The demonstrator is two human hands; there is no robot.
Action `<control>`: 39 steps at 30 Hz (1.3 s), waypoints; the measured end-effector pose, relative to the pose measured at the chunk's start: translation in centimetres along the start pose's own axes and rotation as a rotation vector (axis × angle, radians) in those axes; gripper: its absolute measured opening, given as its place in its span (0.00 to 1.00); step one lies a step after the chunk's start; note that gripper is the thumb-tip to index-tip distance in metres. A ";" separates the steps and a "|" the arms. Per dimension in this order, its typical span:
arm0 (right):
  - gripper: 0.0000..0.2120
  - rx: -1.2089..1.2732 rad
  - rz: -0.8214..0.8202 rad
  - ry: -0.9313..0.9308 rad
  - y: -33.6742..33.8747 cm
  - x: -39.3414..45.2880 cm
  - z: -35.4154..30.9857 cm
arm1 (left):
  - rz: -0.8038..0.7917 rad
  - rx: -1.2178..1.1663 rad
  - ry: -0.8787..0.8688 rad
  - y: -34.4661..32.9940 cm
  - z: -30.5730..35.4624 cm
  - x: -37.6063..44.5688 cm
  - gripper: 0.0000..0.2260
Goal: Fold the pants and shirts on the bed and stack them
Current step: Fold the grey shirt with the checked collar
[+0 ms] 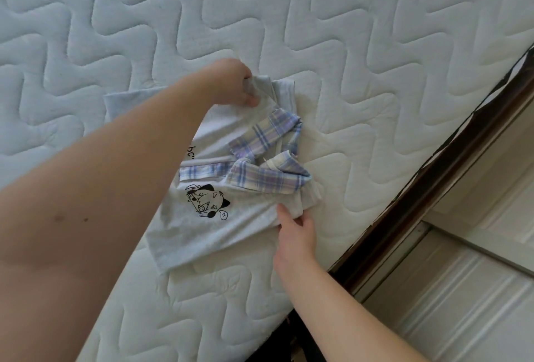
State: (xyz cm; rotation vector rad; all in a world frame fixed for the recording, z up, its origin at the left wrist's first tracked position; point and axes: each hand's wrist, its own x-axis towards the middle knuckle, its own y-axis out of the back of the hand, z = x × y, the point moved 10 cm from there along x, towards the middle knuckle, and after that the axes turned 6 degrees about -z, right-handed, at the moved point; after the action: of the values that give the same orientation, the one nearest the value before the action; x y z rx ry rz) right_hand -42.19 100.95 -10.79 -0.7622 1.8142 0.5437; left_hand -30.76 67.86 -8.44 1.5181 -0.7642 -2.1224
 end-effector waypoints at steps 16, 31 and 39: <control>0.14 -0.034 -0.009 0.067 -0.8 -0.6 0.3 | 0.168 -0.227 -0.073 -0.6 -1.6 -6.2 0.09; 0.13 -0.136 -0.476 0.372 -2.1 -9.1 -9.3 | 0.524 -1.265 0.077 -3.7 -7.5 -28.4 0.13; 0.23 -0.416 -0.690 0.628 -2.3 -21.9 -13.3 | 0.804 -1.337 0.131 -4.5 -5.6 -46.0 0.15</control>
State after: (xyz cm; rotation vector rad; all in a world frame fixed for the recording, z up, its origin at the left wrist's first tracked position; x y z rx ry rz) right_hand -43.70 95.74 14.31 -1.9160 1.8274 0.2208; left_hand -10.97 98.72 20.24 0.4475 0.1722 -1.2984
